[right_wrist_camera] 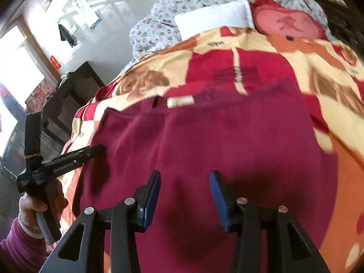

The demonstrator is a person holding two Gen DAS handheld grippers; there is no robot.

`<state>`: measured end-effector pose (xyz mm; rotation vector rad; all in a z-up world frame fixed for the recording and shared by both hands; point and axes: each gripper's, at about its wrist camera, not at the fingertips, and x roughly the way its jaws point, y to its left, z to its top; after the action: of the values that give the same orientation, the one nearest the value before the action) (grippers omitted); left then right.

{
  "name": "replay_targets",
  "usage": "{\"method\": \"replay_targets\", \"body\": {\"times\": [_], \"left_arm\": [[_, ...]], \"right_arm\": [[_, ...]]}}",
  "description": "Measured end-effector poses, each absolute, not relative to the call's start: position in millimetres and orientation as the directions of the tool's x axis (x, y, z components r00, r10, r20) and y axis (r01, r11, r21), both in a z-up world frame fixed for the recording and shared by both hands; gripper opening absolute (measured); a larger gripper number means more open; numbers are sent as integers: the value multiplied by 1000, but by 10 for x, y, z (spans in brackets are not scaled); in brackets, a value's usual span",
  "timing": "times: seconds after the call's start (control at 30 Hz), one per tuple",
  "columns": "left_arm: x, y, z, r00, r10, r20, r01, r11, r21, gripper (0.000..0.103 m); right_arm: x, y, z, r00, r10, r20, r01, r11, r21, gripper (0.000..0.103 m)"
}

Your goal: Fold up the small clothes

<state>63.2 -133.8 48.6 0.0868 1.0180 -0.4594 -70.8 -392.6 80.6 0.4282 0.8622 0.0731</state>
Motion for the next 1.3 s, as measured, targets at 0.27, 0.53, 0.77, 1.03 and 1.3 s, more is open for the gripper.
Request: {"method": "replay_targets", "body": {"times": [0.27, 0.53, 0.77, 1.03, 1.3], "left_arm": [[1008, -1294, 339, 415, -360, -836, 315, 919, -239, 47], [869, -1076, 439, 406, -405, -820, 329, 901, -282, 48], [352, -420, 466, 431, -424, -797, 311, 899, -309, 49], [-73, -71, 205, 374, -475, -797, 263, 878, -400, 49], [-170, 2, 60, 343, -531, -775, 260, 846, -465, 52]], "right_arm": [[-163, -3690, 922, 674, 256, -693, 26, 929, 368, 43], [238, -3505, 680, 575, 230, -785, 56, 946, 319, 43], [233, -3111, 972, 562, 327, -760, -26, 925, 379, 50], [674, -2307, 878, 462, 351, -814, -74, 930, 360, 61], [1009, -1755, 613, 382, 157, -911, -71, 988, 140, 86]]}}
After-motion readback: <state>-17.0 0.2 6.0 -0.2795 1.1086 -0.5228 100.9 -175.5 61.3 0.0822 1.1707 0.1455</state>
